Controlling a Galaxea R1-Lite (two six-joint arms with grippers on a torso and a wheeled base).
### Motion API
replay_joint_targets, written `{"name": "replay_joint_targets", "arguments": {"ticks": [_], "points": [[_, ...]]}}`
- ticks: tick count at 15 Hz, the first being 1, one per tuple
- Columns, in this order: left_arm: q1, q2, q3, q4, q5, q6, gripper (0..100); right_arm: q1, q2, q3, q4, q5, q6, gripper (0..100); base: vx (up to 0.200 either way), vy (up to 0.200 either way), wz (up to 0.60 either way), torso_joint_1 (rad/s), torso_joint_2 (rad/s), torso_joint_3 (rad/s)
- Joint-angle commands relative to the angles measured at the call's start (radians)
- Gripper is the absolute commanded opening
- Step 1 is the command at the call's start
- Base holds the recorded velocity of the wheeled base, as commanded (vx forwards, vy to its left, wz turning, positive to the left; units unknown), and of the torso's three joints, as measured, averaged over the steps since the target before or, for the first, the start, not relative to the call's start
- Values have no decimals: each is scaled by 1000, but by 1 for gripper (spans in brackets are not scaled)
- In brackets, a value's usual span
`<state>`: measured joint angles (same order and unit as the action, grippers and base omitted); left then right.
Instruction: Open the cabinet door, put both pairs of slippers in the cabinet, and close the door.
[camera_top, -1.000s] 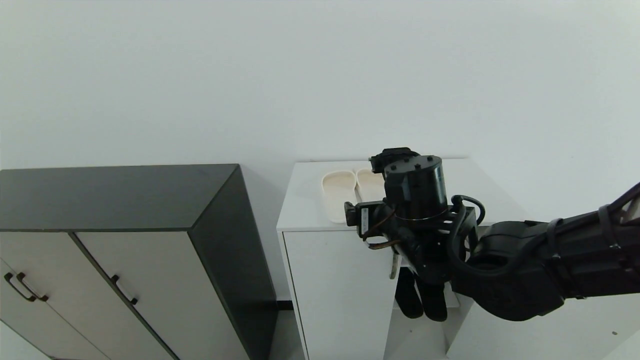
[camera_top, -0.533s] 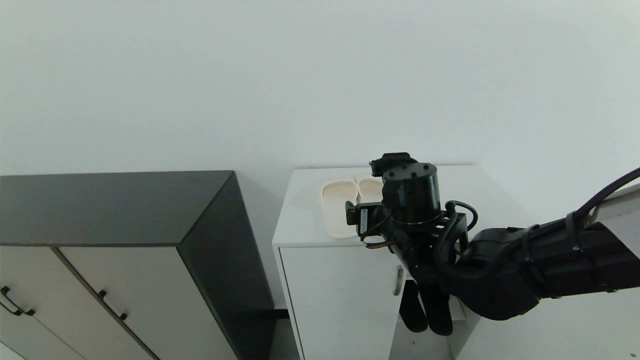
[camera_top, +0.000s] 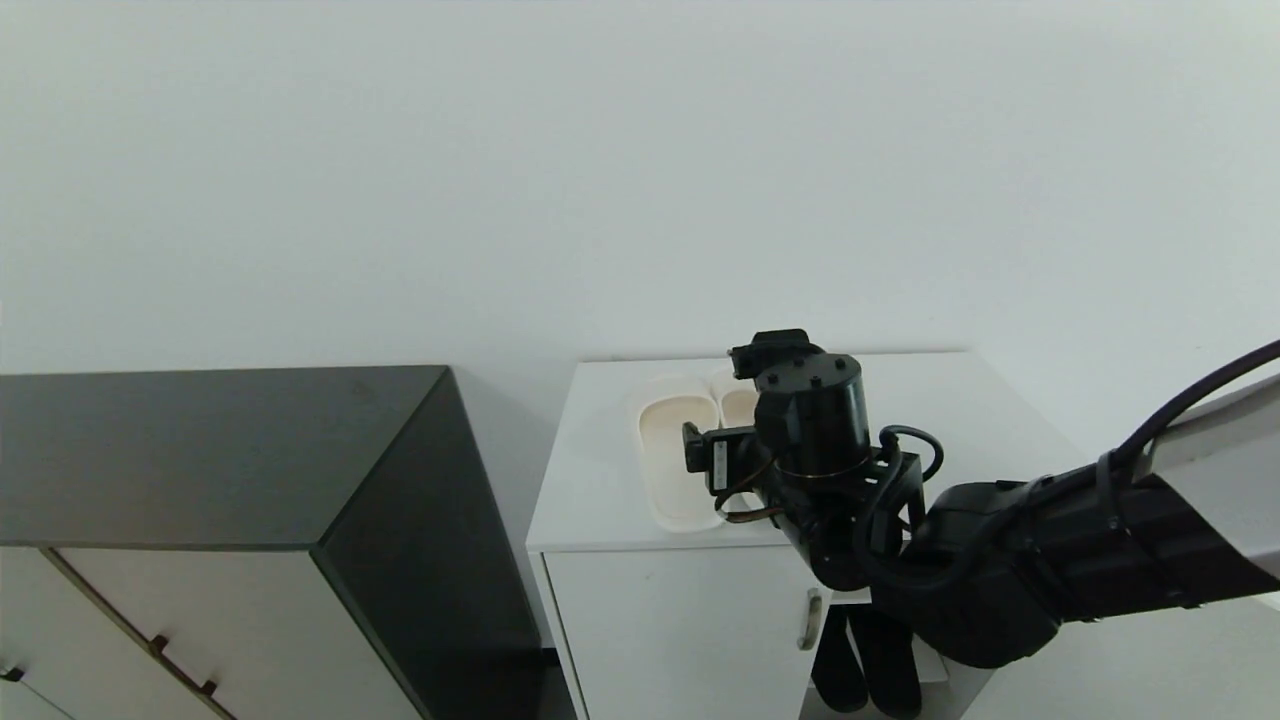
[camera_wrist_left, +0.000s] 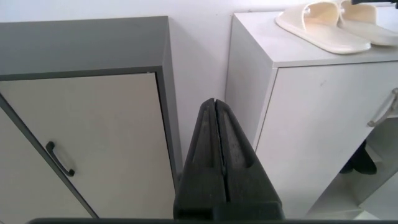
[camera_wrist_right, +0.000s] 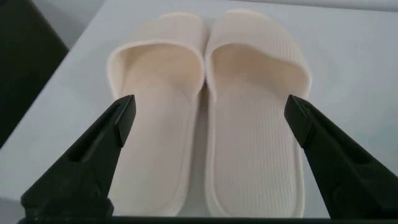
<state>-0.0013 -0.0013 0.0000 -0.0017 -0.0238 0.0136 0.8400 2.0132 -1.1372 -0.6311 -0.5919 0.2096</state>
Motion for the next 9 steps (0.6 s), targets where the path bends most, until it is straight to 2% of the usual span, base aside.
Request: {"name": "replay_joint_targets", "arguments": {"ticks": [1, 4, 6, 9], "points": [[0, 1, 0, 0, -1, 0, 0, -13, 50, -7, -1, 32, 1, 100, 0, 0, 0, 0, 0, 0], [0, 1, 0, 0, -1, 5, 0, -41, 122, -61, -6, 53, -1, 100, 0, 0, 0, 0, 0, 0], [0, 1, 0, 0, -5, 22, 0, -56, 160, -104, -13, 72, -7, 100, 0, 0, 0, 0, 0, 0], [0, 1, 0, 0, -15, 25, 0, -96, 251, -251, -12, 87, -47, 100, 0, 0, 0, 0, 0, 0]]}}
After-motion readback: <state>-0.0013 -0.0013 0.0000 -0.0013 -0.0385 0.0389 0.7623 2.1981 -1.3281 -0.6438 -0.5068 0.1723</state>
